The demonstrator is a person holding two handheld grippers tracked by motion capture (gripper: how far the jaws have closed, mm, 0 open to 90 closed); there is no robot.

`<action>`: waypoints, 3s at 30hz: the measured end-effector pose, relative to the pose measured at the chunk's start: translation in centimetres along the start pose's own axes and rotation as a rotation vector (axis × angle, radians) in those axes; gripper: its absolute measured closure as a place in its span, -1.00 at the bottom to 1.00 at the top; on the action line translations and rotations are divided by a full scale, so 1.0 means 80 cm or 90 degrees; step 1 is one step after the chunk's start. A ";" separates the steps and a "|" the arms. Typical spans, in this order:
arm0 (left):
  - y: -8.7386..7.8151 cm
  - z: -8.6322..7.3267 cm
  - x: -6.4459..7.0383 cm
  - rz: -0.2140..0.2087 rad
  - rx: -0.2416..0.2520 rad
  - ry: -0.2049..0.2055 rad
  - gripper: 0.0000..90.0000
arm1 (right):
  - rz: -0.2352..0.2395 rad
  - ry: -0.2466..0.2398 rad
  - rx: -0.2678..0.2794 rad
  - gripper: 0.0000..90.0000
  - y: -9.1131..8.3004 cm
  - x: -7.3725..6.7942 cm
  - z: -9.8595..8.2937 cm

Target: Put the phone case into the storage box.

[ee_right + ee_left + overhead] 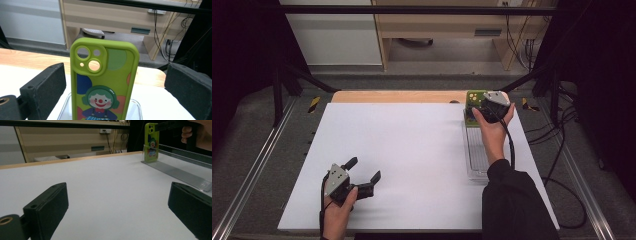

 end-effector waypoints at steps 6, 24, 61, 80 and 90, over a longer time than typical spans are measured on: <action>0.001 -0.001 -0.001 0.000 -0.001 -0.001 -0.94 | 0.012 0.014 0.010 -0.91 -0.007 0.000 0.006; 0.003 -0.003 -0.003 0.013 -0.009 -0.002 -0.94 | 0.052 0.040 0.027 -0.90 -0.044 0.004 0.012; 0.002 -0.003 -0.005 0.017 -0.012 0.004 -0.95 | 0.123 0.076 0.030 -0.91 -0.081 -0.008 0.004; -0.009 0.001 -0.013 0.030 -0.014 0.012 -0.95 | 0.152 0.079 0.030 -0.92 -0.101 -0.007 0.004; -0.015 0.004 -0.018 0.034 -0.015 0.019 -0.95 | 0.159 0.067 0.030 -0.91 -0.107 -0.006 -0.002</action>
Point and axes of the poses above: each handheld gripper's, and its own axes: y roughly forward along the jaws, z roughly out of its top, x roughly to its right, the point moved 2 cm from there along y, roughly forward along the jaws, and after that the axes turned 5 degrees about -x, right-handed, at the moved point
